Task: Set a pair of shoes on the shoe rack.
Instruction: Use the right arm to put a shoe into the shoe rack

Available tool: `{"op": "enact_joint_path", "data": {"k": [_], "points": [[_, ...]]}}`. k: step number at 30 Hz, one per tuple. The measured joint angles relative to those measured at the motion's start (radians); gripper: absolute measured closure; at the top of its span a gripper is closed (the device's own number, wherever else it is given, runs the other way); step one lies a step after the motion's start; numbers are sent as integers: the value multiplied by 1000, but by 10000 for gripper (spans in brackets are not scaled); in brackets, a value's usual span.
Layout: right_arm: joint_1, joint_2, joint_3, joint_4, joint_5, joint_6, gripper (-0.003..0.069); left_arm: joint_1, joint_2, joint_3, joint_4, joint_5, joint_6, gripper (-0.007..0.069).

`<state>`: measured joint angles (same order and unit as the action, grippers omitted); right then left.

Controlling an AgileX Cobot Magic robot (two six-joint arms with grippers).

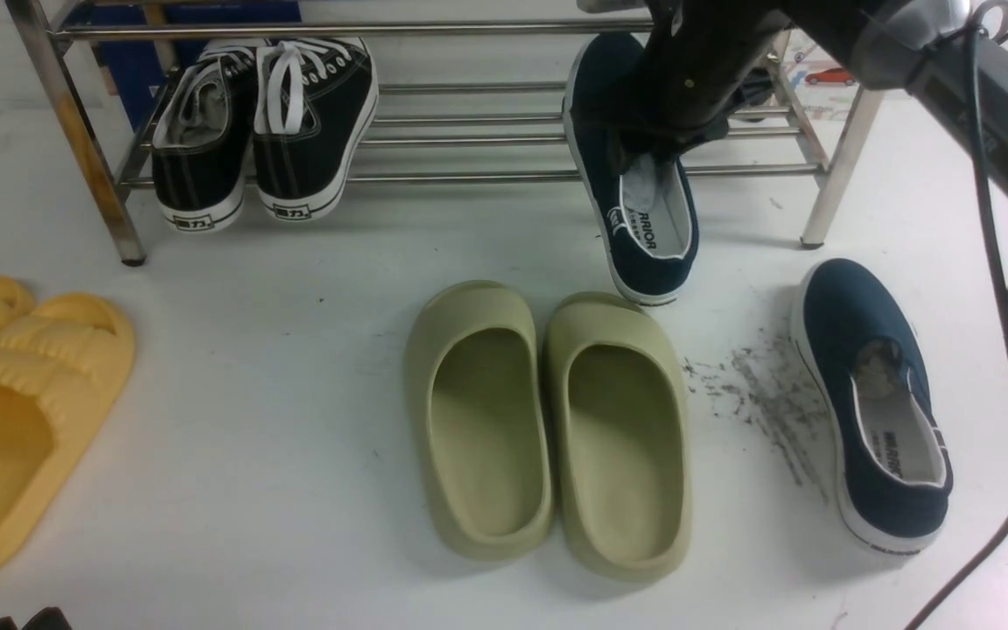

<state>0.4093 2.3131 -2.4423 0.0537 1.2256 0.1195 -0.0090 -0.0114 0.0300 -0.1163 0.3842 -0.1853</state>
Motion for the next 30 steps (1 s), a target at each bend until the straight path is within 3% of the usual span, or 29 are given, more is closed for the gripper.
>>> {"op": "enact_joint_path", "data": {"k": [20,23,28,30], "points": [[28,37,137,-14,11,-46,332,0,0,0,0,0,0,386],[28,41,139,-14,6,-46,393,0,0,0,0,0,0,386],[29,41,137,-9,1,-46,597,0,0,0,0,0,0,386],[29,41,121,-8,11,-46,605,0,0,0,0,0,0,386]]}}
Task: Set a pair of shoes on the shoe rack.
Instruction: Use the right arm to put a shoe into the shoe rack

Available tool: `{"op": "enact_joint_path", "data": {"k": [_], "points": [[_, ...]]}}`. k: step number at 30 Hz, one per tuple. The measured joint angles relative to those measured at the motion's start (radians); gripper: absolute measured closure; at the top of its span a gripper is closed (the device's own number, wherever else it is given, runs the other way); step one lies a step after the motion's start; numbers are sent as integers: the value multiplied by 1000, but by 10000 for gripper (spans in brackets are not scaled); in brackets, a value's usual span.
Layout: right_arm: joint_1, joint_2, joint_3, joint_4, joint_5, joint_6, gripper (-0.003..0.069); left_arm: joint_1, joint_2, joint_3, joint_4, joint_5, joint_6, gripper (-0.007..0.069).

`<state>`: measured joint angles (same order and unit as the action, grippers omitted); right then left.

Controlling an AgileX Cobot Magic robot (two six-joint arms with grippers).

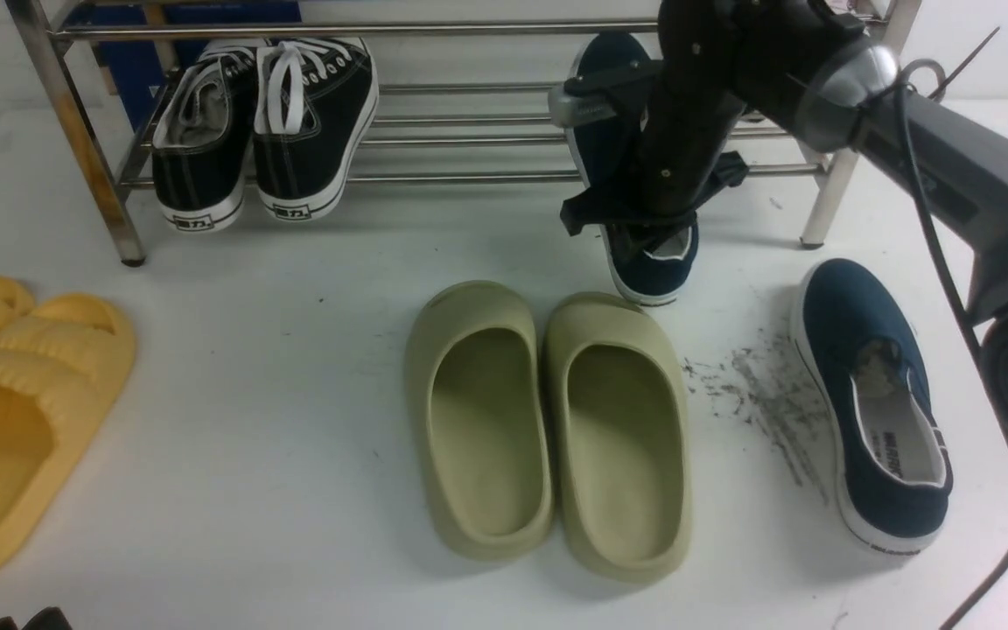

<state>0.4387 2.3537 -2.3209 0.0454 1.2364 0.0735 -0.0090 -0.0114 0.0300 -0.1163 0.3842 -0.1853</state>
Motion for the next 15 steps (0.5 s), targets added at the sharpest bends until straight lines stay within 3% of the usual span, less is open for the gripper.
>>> {"op": "enact_joint_path", "data": {"k": [15], "points": [[0,2,-119,9,-15,3,604,0,0,0,0,0,0,386]]}}
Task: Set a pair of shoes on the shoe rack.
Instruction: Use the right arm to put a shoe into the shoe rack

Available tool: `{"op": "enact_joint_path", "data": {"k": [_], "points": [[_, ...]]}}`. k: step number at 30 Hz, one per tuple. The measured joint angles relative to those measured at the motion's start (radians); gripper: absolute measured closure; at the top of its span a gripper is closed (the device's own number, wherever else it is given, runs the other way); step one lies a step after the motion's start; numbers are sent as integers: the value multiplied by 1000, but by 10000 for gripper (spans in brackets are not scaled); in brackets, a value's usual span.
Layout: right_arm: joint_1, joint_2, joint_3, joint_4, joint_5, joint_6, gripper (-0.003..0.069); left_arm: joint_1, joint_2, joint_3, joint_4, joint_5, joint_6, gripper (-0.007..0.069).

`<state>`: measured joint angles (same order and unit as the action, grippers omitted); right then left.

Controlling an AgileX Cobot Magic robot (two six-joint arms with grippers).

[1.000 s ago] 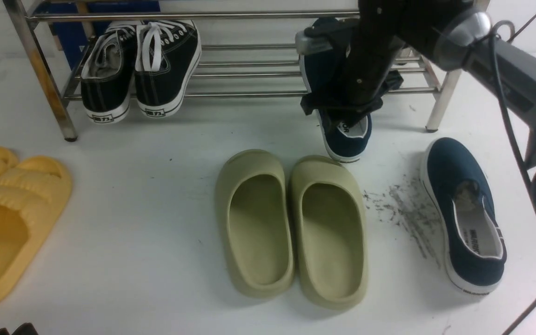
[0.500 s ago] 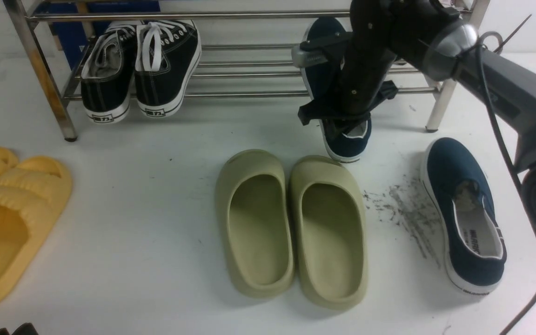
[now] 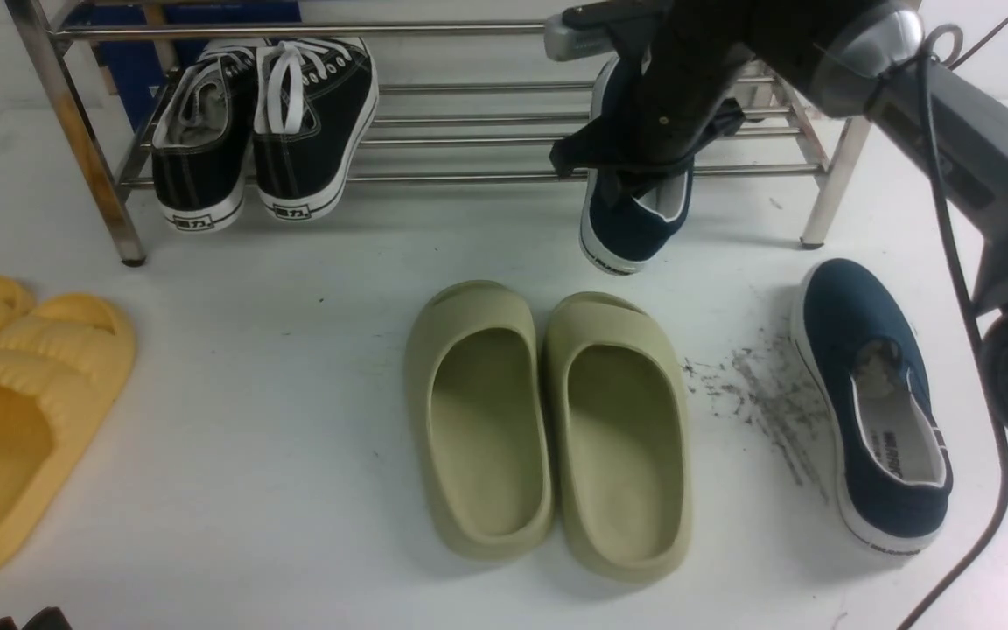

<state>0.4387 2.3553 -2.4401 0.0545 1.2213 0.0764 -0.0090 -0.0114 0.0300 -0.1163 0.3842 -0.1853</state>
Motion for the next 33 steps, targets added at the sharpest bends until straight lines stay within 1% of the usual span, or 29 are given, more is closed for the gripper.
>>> {"op": "enact_joint_path", "data": {"k": [5,9,16,25,33], "points": [[0,0,-6,0,2,-4,604,0,0,0,0,0,0,386],[-1,8,-46,-8,47,-51,604,0,0,0,0,0,0,386],[-1,10,-108,-4,47,-125,604,0,0,0,0,0,0,386],[-1,10,-109,-20,46,-136,604,0,0,0,0,0,0,386],[-12,10,-109,-28,-32,-136,604,0,0,0,0,0,0,386]]}}
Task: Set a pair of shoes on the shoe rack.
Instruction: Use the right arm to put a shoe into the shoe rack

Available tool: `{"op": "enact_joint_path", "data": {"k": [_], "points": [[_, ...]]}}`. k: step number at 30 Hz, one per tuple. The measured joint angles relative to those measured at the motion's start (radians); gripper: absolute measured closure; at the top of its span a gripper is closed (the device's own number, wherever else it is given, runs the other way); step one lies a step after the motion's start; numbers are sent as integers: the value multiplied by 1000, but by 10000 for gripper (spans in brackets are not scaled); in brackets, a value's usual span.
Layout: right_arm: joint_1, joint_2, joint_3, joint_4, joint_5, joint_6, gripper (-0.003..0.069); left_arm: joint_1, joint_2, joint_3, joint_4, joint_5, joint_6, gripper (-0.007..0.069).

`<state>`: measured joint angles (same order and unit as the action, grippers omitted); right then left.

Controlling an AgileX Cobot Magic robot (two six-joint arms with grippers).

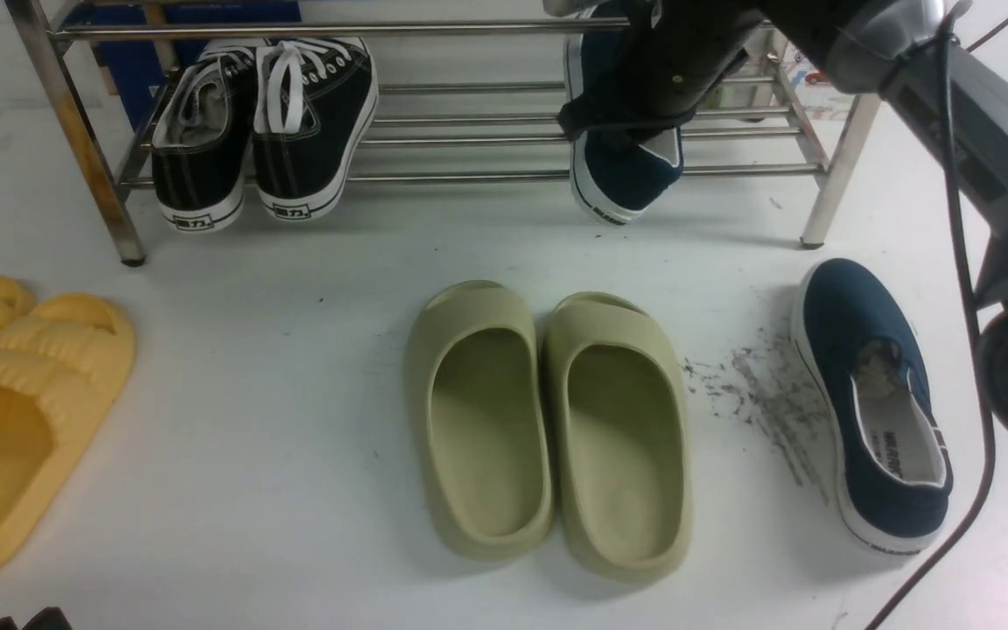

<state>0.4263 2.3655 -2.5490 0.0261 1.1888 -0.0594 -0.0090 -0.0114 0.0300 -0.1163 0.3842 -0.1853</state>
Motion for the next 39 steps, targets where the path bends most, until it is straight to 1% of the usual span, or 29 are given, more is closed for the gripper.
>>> {"op": "enact_joint_path", "data": {"k": [7,10,12,15,19,20,21,24,26,28,30,31,32,33,34,35,36,37,38,39], "points": [[-17,27,-2,6,-9,1,604,0,0,0,0,0,0,386],[-24,41,-2,15,-21,2,591,0,0,0,0,0,0,386],[-26,41,-2,19,-42,2,558,0,0,0,0,0,0,386],[-27,40,-5,24,-77,2,485,0,0,0,0,0,0,386],[-27,37,-8,21,-97,2,356,0,0,0,0,0,0,386],[-27,37,-8,21,-97,2,350,0,0,0,0,0,0,386],[-27,35,-8,21,-90,2,309,0,0,0,0,0,0,386],[-27,21,-8,39,-52,2,281,0,0,0,0,0,0,386],[-27,14,-8,44,-28,2,280,0,0,0,0,0,0,386],[-27,-9,-8,47,23,2,291,0,0,0,0,0,0,386],[-27,-33,-8,47,57,4,319,0,0,0,0,0,0,386],[-27,-47,-8,47,63,6,349,0,0,0,0,0,0,386],[-27,-49,-8,47,63,7,354,0,0,0,0,0,0,386],[-27,-67,-8,43,65,10,396,0,0,0,0,0,0,386],[-27,-69,-8,42,66,10,410,0,0,0,0,0,0,386],[-27,-92,0,39,68,15,470,0,0,0,0,0,0,386],[-27,-94,2,39,68,15,486,0,0,0,0,0,0,386],[-27,-105,15,39,68,18,519,0,0,0,0,0,0,386],[-27,-117,45,37,67,23,592,0,0,0,0,0,0,386],[-27,-121,73,37,67,24,630,0,0,0,0,0,0,386]]}}
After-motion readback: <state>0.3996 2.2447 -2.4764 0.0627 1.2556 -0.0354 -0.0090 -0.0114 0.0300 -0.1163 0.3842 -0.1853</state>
